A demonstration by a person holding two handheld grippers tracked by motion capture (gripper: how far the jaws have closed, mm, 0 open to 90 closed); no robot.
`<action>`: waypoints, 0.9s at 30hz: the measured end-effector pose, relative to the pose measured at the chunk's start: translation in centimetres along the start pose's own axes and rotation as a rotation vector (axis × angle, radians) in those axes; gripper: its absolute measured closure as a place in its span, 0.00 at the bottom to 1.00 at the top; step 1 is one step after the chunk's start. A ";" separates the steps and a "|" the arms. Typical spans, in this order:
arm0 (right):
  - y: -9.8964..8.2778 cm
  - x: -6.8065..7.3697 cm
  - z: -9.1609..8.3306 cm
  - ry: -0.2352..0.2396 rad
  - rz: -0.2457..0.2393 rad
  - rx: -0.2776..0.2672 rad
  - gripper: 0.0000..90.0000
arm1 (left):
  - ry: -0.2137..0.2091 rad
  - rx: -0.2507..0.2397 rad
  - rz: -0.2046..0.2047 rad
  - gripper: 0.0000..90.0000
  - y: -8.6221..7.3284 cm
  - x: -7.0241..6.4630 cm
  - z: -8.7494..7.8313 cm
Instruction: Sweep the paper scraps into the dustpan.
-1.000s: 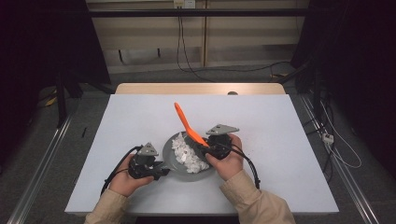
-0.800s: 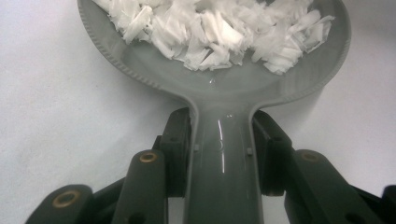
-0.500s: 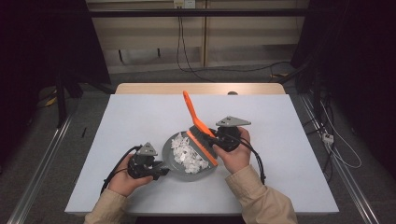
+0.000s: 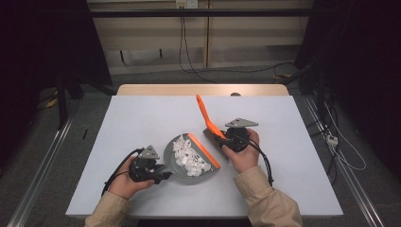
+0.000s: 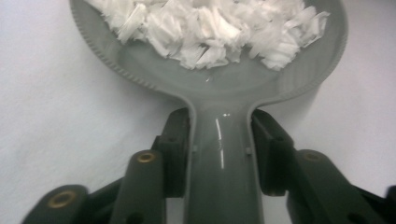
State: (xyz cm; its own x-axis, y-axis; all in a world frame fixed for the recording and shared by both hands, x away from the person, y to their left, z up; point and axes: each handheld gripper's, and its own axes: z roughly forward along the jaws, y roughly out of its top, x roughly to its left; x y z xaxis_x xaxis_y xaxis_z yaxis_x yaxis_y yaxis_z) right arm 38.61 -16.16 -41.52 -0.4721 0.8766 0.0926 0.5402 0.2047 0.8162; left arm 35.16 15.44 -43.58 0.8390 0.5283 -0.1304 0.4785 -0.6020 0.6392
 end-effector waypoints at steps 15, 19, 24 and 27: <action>-0.5 0.3 0.3 -0.020 -0.054 0.024 0.80 | 0.054 -0.007 -0.005 0.70 0.3 -0.4 0.6; -0.4 1.4 0.4 0.066 -0.039 0.031 0.80 | 0.051 -0.022 -0.008 0.70 0.5 -0.6 0.8; 0.1 2.0 -0.2 0.136 -0.027 0.001 0.80 | 0.053 -0.045 -0.012 0.70 0.5 -0.6 0.6; 0.4 1.9 -0.7 0.094 -0.053 -0.014 0.80 | 0.063 -0.056 -0.016 0.70 0.4 -0.4 0.3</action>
State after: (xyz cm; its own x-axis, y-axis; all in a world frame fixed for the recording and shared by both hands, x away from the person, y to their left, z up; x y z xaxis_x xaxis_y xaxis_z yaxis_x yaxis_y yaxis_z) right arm 37.42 -14.74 -40.63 -0.5633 0.8200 0.1020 0.5032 0.2425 0.8294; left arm 35.11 14.82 -43.54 0.8126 0.5753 -0.0938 0.4748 -0.5601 0.6788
